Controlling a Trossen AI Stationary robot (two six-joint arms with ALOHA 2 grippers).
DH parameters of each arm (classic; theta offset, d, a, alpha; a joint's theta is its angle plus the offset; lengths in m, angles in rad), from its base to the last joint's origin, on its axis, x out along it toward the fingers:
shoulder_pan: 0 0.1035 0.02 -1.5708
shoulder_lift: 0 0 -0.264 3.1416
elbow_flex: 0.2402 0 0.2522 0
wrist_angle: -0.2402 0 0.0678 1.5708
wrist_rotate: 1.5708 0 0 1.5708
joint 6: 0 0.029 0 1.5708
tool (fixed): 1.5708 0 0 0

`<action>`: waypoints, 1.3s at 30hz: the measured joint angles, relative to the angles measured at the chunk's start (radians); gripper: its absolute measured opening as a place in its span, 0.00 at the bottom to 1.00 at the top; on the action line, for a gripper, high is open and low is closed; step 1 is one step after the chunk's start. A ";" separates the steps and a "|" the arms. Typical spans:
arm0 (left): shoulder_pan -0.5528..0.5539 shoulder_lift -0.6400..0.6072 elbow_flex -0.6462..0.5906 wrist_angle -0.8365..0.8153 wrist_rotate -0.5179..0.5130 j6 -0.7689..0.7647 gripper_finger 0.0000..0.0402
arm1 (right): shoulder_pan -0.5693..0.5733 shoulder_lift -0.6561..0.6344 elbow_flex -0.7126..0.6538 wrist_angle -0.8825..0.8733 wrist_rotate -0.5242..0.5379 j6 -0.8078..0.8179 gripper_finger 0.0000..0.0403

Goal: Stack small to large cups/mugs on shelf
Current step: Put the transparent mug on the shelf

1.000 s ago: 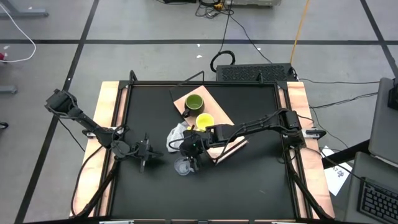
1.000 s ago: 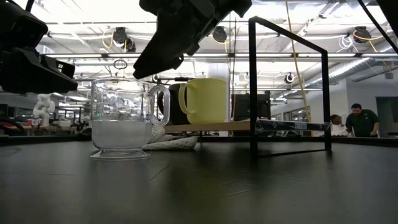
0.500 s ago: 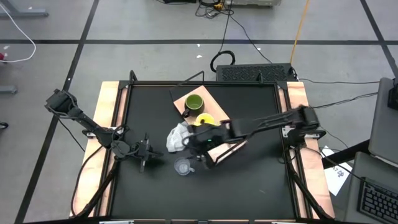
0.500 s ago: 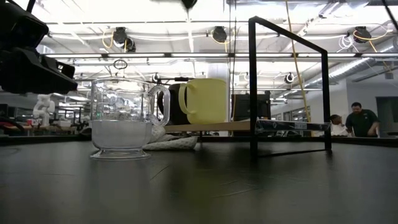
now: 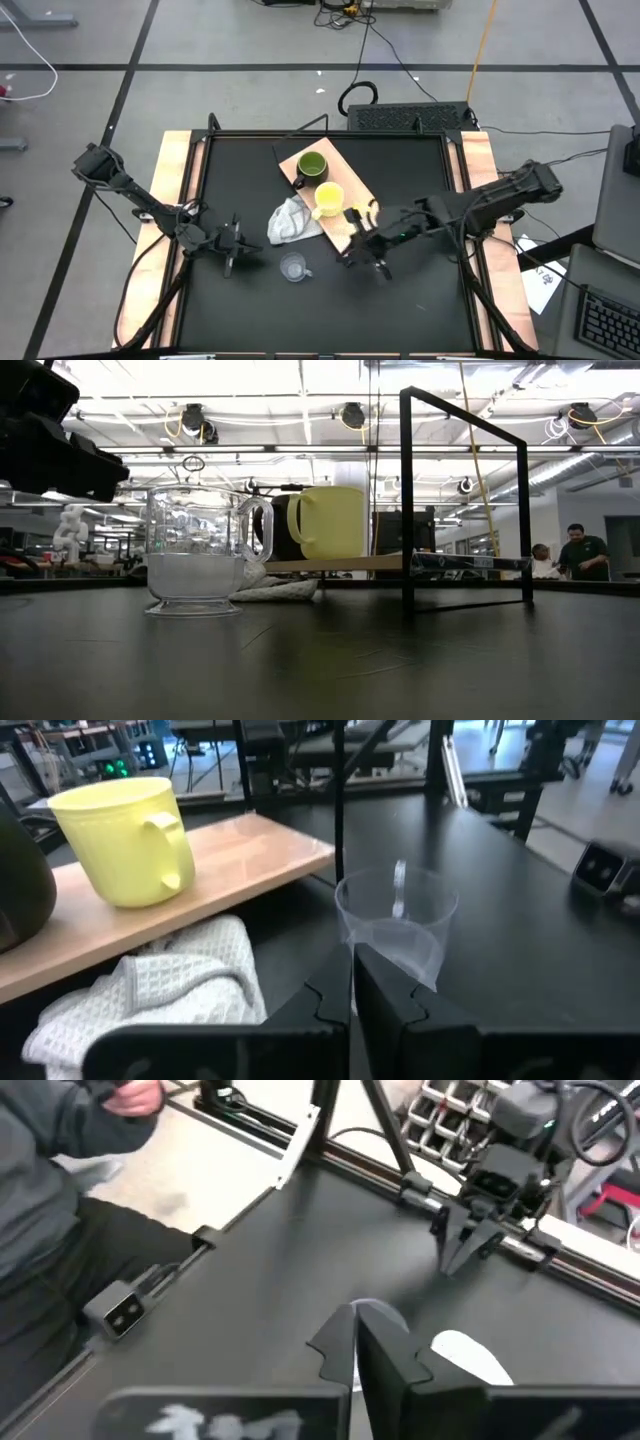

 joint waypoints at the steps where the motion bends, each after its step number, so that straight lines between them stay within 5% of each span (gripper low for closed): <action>1: 0.000 0.000 0.000 0.010 0.004 -0.006 0.05 | 0.010 -0.025 -0.044 0.031 0.001 0.001 0.01; 14: 0.000 0.000 0.000 0.033 0.005 0.008 0.05 | 0.130 -0.353 -0.501 0.404 0.031 0.032 0.00; 21: 0.000 0.000 0.000 0.034 0.076 0.070 0.05 | 0.131 -0.576 -0.654 0.377 0.190 0.034 0.00; 39: 0.000 0.000 0.000 0.042 0.120 0.066 0.05 | 0.133 -0.909 -0.880 0.389 0.174 0.033 0.00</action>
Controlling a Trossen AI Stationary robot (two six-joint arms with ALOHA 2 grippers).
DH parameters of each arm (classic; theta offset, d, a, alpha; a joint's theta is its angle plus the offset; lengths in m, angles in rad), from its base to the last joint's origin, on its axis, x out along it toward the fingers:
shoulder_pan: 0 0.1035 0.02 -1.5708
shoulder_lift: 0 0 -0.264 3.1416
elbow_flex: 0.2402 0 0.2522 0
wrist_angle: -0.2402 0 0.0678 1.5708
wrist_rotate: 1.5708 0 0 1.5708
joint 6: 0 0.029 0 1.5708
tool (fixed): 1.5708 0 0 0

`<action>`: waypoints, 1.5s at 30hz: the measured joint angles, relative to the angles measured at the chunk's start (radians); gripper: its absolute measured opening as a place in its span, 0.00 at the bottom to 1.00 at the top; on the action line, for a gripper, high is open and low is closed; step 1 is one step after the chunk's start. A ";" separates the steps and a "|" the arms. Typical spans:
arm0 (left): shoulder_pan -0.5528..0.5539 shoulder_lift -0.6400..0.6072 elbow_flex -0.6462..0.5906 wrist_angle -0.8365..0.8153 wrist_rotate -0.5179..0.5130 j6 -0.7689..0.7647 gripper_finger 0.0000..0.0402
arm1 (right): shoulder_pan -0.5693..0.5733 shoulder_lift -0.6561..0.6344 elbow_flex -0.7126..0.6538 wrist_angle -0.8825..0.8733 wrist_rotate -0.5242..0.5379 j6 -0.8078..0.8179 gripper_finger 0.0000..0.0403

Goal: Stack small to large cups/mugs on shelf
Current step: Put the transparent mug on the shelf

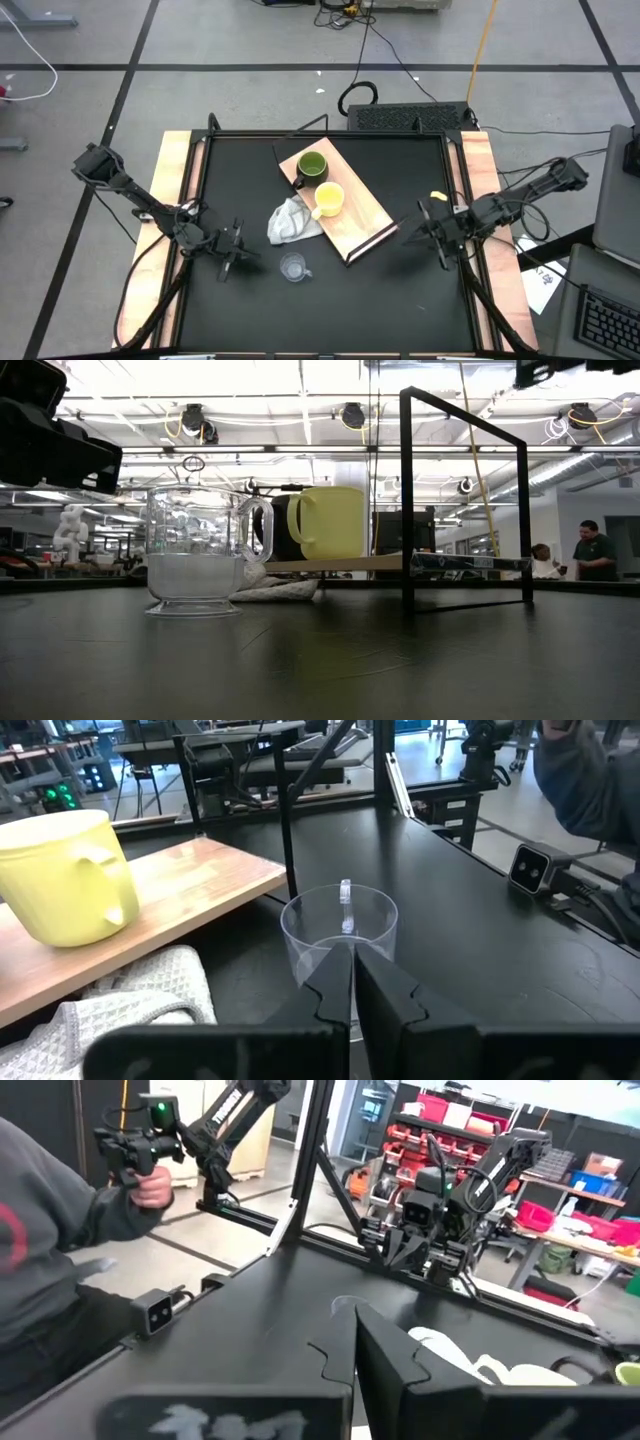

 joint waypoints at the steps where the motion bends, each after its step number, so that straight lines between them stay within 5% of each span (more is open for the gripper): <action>1: 0.000 0.000 0.000 0.000 0.000 -0.001 0.05 | 0.000 -0.011 -0.010 0.000 0.000 0.011 0.00; 17: 0.000 0.000 0.000 -0.001 0.000 0.001 0.05 | 0.000 -0.200 -0.291 0.254 0.000 0.072 0.00; 35: 0.007 0.000 0.013 -0.013 -0.019 -0.105 0.05 | 0.000 -0.208 -0.306 0.261 -0.001 0.062 0.00; 45: 0.066 0.000 0.353 -0.534 -0.038 -0.172 0.01 | 0.000 -0.208 -0.306 0.261 -0.002 0.079 0.00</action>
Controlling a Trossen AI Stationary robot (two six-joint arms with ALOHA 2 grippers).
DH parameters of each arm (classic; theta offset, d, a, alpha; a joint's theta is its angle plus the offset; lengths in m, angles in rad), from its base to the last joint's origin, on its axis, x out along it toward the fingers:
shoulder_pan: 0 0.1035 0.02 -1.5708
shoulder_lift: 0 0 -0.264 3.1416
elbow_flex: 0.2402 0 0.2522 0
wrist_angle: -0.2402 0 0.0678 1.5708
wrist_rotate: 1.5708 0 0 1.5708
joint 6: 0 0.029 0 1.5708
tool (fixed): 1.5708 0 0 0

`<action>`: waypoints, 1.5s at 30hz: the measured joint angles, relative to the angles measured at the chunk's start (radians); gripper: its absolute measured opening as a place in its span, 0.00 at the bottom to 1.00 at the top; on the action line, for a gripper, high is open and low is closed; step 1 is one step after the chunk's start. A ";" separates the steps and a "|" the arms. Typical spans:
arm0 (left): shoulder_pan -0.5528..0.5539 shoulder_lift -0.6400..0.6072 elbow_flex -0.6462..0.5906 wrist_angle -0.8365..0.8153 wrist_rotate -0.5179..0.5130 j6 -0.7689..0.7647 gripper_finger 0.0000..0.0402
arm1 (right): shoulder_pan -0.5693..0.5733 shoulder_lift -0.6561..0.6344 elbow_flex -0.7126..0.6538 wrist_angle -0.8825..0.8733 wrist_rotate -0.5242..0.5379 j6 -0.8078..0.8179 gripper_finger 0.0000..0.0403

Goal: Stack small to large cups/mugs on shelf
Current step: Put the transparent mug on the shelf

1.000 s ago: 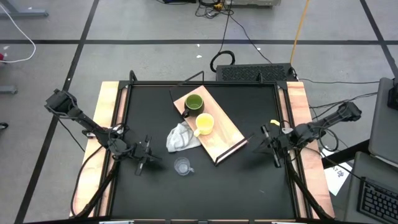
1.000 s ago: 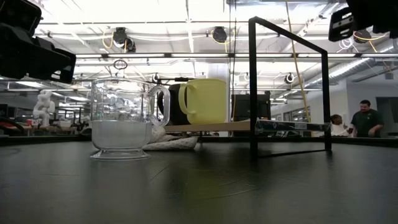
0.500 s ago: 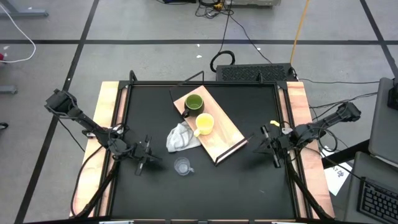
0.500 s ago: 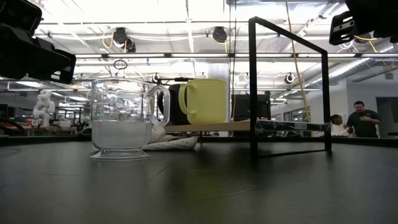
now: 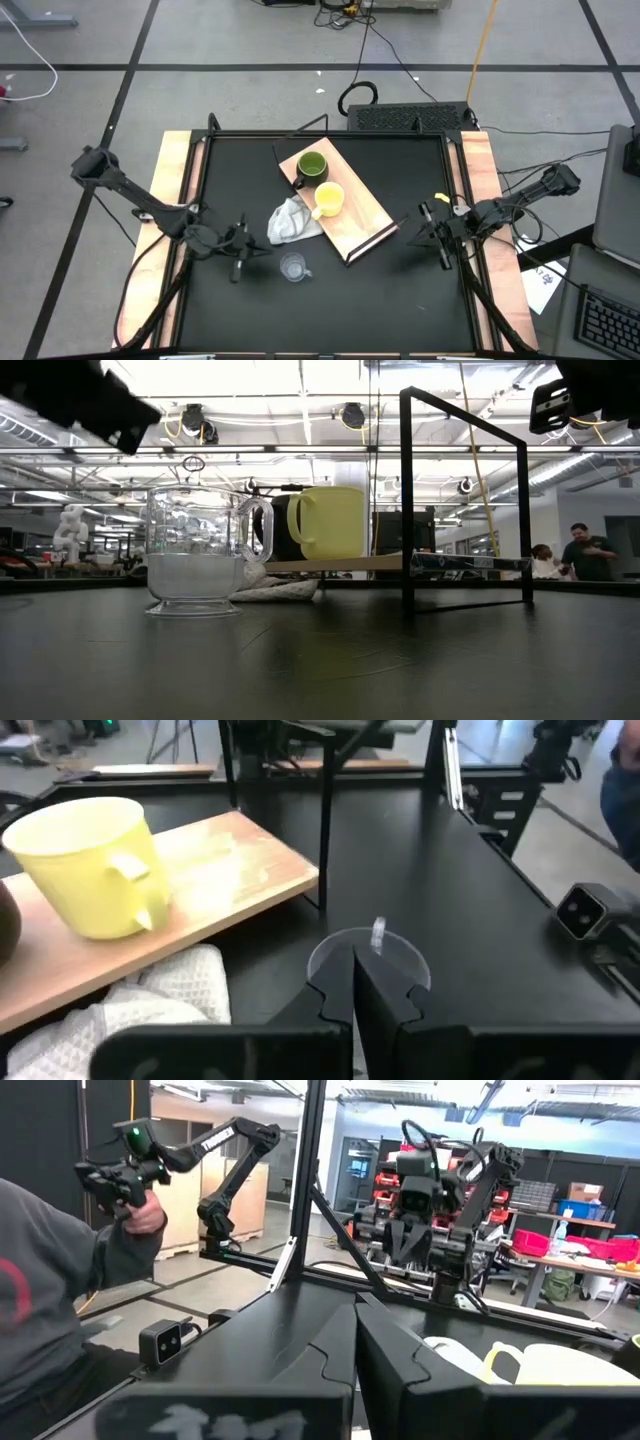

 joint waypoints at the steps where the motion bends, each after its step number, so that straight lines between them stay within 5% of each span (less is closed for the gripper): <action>1: 0.005 0.000 0.026 -0.034 0.013 -0.003 0.01 | 0.000 0.000 0.000 0.000 0.000 0.000 0.00; 17: 0.148 0.204 0.391 -0.584 0.135 -0.175 0.01 | 0.000 0.000 0.000 -0.014 0.000 0.004 0.00; 33: 0.253 0.485 0.723 -0.922 0.407 -0.145 0.38 | 0.000 0.000 0.000 -0.015 0.000 0.008 0.00; 45: 0.309 0.579 0.759 -1.009 0.483 -0.162 0.55 | 0.000 0.001 0.000 -0.016 0.000 0.027 0.00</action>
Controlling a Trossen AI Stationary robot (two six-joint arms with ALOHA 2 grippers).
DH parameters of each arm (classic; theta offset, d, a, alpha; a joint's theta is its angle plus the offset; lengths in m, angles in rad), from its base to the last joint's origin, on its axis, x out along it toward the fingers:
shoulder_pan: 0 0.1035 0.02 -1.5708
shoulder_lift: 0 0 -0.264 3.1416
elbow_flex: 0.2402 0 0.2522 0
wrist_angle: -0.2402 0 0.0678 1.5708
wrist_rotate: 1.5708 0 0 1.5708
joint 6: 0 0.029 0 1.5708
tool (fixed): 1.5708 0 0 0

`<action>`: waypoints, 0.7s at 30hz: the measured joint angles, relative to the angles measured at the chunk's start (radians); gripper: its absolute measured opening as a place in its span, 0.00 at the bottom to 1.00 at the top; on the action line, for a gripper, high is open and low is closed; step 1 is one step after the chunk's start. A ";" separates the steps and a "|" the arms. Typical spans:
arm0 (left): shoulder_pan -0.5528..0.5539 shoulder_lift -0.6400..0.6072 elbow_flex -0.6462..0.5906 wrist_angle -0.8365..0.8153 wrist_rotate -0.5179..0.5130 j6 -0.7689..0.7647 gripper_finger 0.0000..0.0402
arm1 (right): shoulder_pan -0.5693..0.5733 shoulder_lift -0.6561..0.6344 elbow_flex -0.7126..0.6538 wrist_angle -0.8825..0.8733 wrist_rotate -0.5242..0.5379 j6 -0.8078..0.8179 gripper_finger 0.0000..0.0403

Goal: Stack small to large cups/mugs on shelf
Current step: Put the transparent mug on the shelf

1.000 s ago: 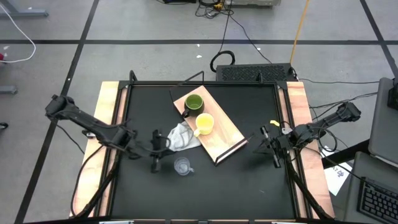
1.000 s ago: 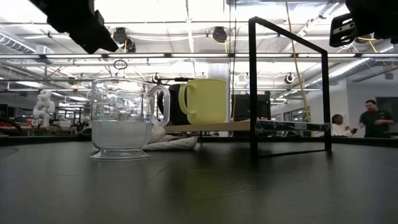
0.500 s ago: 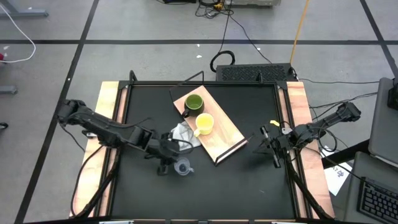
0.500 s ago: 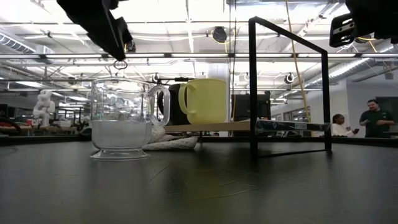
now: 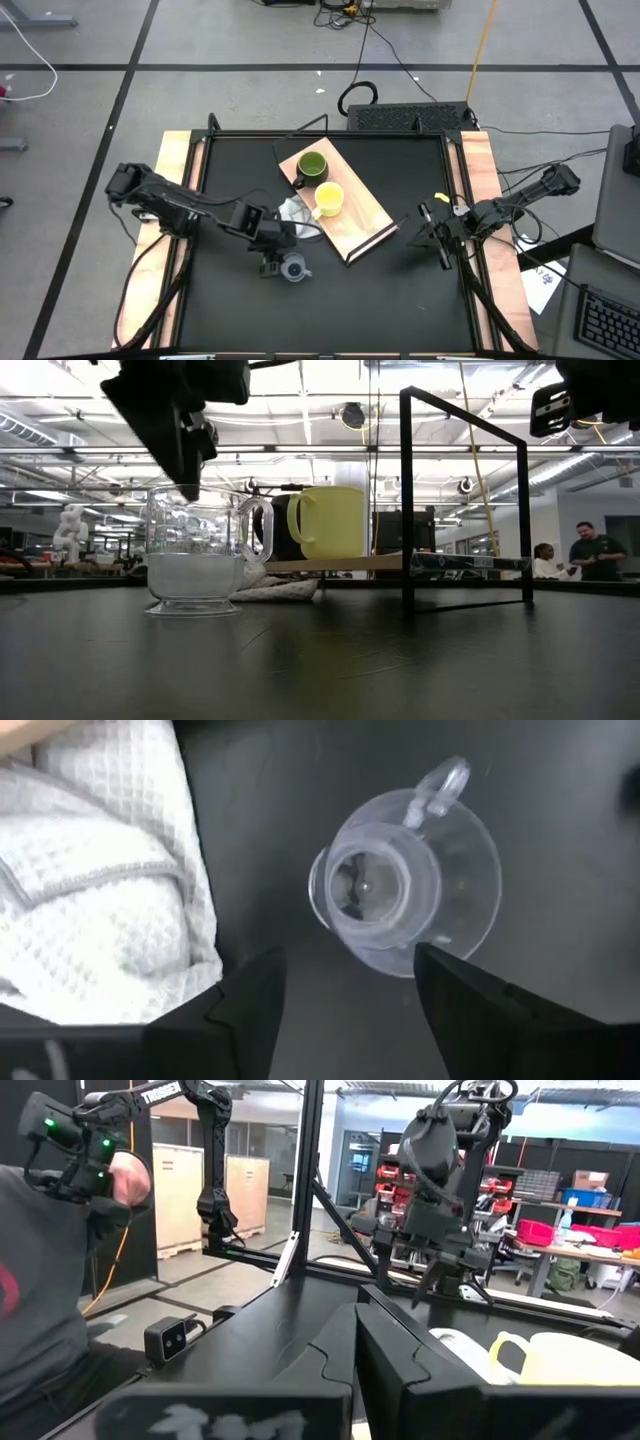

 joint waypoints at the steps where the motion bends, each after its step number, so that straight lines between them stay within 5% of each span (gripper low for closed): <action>1: 0.001 -0.002 0.000 0.009 0.000 0.002 0.55 | 0.000 0.000 0.000 -0.001 0.000 0.000 0.00; 21: 0.009 0.066 -0.006 0.091 0.000 -0.016 0.56 | 0.000 0.005 0.000 -0.013 0.000 0.017 0.00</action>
